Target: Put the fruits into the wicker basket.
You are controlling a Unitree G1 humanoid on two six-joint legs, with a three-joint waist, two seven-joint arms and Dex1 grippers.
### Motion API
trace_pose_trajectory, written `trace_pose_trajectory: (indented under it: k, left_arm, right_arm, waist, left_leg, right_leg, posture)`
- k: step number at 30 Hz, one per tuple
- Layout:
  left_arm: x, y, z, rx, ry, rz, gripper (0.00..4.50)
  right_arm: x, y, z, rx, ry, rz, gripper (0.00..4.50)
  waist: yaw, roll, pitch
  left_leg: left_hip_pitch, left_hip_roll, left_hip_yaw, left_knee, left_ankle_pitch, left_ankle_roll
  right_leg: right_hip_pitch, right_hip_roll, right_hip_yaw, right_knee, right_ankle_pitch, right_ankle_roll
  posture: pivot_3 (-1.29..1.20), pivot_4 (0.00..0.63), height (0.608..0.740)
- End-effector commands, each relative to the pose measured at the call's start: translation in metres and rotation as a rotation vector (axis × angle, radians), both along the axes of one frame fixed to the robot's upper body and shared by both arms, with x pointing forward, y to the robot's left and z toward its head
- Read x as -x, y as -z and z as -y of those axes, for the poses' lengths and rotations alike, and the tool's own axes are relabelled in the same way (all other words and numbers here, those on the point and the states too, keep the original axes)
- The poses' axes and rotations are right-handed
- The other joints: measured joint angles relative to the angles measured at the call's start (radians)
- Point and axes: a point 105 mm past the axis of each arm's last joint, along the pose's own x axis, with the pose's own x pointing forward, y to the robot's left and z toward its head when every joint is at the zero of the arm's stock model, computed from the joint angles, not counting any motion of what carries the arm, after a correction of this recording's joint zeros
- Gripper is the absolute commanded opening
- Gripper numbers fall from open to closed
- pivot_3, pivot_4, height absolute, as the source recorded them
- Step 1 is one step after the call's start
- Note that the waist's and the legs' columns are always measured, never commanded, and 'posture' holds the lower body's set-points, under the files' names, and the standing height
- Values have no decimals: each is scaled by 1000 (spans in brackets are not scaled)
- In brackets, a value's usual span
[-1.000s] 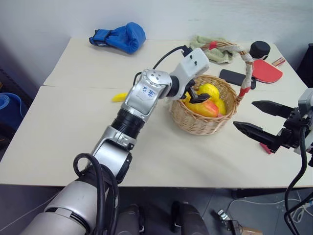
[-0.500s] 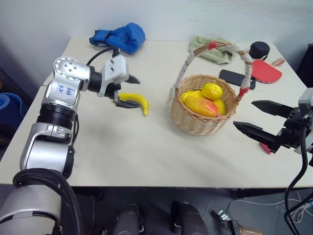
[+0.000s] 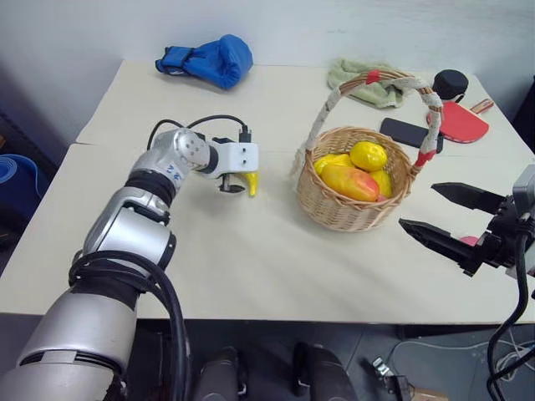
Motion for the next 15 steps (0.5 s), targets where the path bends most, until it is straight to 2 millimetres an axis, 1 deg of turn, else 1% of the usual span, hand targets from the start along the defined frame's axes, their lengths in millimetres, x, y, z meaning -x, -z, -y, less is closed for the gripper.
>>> trace_pose_trajectory:
  k: [1, 3, 4, 7, 13, 15]
  left_arm:
    - [-6, -12, 2, -12, -35, 59, 4463]
    - [-8, -9, 2, -19, -62, 68, 4463]
    - [-9, -8, 1, -19, -73, 73, 4071]
    - [-11, -5, -1, -30, -95, 78, 3331]
    - [-10, 0, -4, -46, -106, 59, 1445]
    - [-10, 1, -5, -49, -105, 56, 963]
  right_arm:
    - [5, -10, -1, 0, 8, 55, 4500]
    - [6, -10, -3, -3, 5, 56, 4500]
    - [6, -10, -3, -3, 3, 56, 4500]
    - [7, -12, -4, -10, 3, 62, 4500]
    - [8, -12, -4, -20, 7, 62, 4500]
    - [8, -12, -4, -22, 7, 63, 4500]
  waist:
    - [-2, 0, 0]
    - [-3, 0, 0]
    - [-3, 0, 0]
    - [-2, 0, 0]
    - [-1, 0, 0]
    - [-1, 0, 0]
  left_leg:
    - [0, -1, 0, 0, 0, 1]
    - [0, -3, 1, 0, 0, 2]
    - [1, -4, 1, 0, 0, 3]
    - [1, -4, 1, 0, 0, 3]
    - [1, -5, 0, 0, 0, 3]
    - [1, -5, 1, 0, 0, 3]
  right_leg:
    - [0, -2, -1, 0, 0, 0]
    - [0, -5, -2, 0, 0, 0]
    - [0, -6, -2, 0, 0, 0]
    - [0, -7, -2, 1, 0, 0]
    - [0, -8, -3, 1, 0, 0]
    - [0, -8, -3, 1, 0, 0]
  posture:
    - [0, 150, 740]
    - [0, 150, 740]
    - [0, 150, 740]
    - [0, 150, 740]
    - [0, 150, 740]
    - [0, 150, 740]
